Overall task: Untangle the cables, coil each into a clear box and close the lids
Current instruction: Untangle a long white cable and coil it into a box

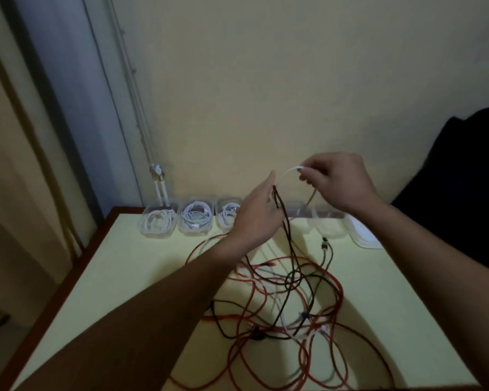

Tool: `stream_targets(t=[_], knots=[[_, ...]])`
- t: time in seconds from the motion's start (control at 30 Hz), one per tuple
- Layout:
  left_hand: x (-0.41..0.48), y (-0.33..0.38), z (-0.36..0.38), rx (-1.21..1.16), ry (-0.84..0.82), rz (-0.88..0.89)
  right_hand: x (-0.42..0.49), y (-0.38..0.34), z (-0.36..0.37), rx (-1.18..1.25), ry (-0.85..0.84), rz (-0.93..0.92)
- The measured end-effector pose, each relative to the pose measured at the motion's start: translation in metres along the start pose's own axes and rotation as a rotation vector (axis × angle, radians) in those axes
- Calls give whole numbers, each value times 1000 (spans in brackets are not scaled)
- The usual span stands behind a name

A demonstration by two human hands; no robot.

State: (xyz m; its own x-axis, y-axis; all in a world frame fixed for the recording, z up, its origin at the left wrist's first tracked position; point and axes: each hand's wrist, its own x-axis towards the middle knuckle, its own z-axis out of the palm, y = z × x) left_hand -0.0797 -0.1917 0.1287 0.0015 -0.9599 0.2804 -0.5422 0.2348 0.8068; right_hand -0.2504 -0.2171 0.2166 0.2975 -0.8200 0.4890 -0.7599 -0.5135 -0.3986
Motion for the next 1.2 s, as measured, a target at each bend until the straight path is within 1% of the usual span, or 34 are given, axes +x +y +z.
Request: stream_targets(t=[0.1,0.23,0.3,0.37,0.43,0.5,0.57,0.6,0.67,0.73,0.8,0.83,0.9,0.97,1.07,1.13,1.2], knots=[[11,45,-7,-131,17,-5,16,-16,-41,-8,95,-11],[19,66,-20,-194,26,-20,22,-22,-79,-3,185,17],[20,79,-31,-291,-4,-106,21,-21,-92,-12,203,31],[16,96,-43,-424,-84,-225,20,-19,-100,-10,219,46],[14,107,-52,-499,-142,-247,18,-17,-105,23,225,59],[11,111,-54,-420,-148,-153,17,-16,-105,83,221,68],[9,106,-52,-250,-183,-51,17,-16,-105,182,230,94],[9,103,-50,-187,-200,-27,16,-17,-106,243,242,113],[11,99,-48,-161,-187,-7,13,-19,-111,340,240,155],[15,104,-51,-153,-91,24,9,-19,-117,339,121,208],[21,114,-60,-41,15,111,4,-22,-121,226,-58,226],[24,120,-66,28,48,172,2,-25,-121,196,-117,217],[27,135,-75,149,78,288,-4,-35,-118,257,-163,188],[28,148,-81,212,101,376,-8,-46,-114,401,-143,174],[25,156,-85,264,162,459,-9,-55,-112,622,0,155],[21,151,-85,306,173,494,-10,-56,-114,686,83,127],[16,139,-81,405,139,506,-12,-57,-118,755,112,114]])
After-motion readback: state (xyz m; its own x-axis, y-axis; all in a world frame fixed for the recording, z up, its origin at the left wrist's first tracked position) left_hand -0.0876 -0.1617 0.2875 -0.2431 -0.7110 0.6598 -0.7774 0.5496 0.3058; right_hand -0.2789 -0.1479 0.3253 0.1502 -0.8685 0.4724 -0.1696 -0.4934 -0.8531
